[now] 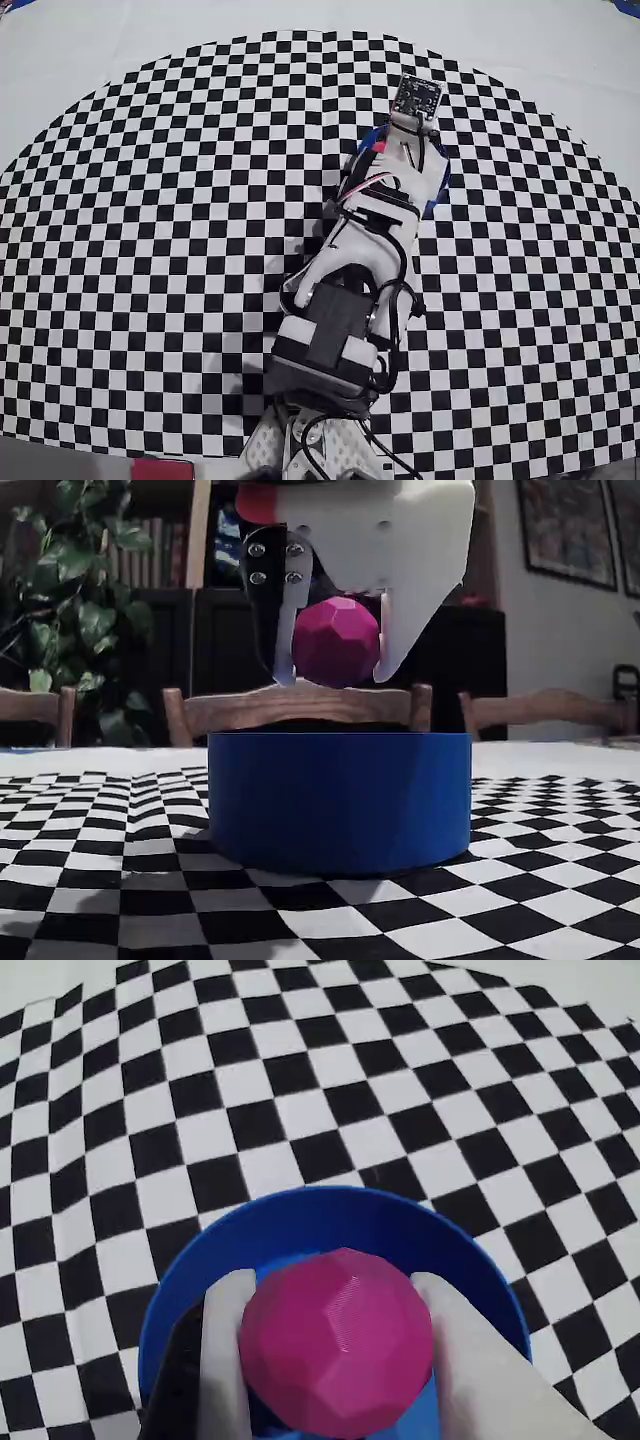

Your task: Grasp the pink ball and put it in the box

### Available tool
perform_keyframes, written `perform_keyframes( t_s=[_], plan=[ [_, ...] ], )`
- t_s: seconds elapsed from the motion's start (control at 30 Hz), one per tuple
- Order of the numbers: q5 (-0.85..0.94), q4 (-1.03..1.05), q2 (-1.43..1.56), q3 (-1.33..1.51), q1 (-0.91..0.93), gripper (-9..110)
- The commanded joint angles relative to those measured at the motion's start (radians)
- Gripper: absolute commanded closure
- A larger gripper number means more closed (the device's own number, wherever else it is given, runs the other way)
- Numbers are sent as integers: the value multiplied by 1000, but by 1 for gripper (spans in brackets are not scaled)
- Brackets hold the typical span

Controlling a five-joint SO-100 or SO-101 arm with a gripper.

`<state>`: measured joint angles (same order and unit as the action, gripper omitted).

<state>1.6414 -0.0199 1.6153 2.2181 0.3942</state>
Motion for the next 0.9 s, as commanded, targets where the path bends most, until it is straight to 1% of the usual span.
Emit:
perform_keyframes(
  t_s=[0.0,0.87],
  plan=[
    [-5,-20,49,0,3,101],
    [-5,-34,40,20,6,101]
  ],
)
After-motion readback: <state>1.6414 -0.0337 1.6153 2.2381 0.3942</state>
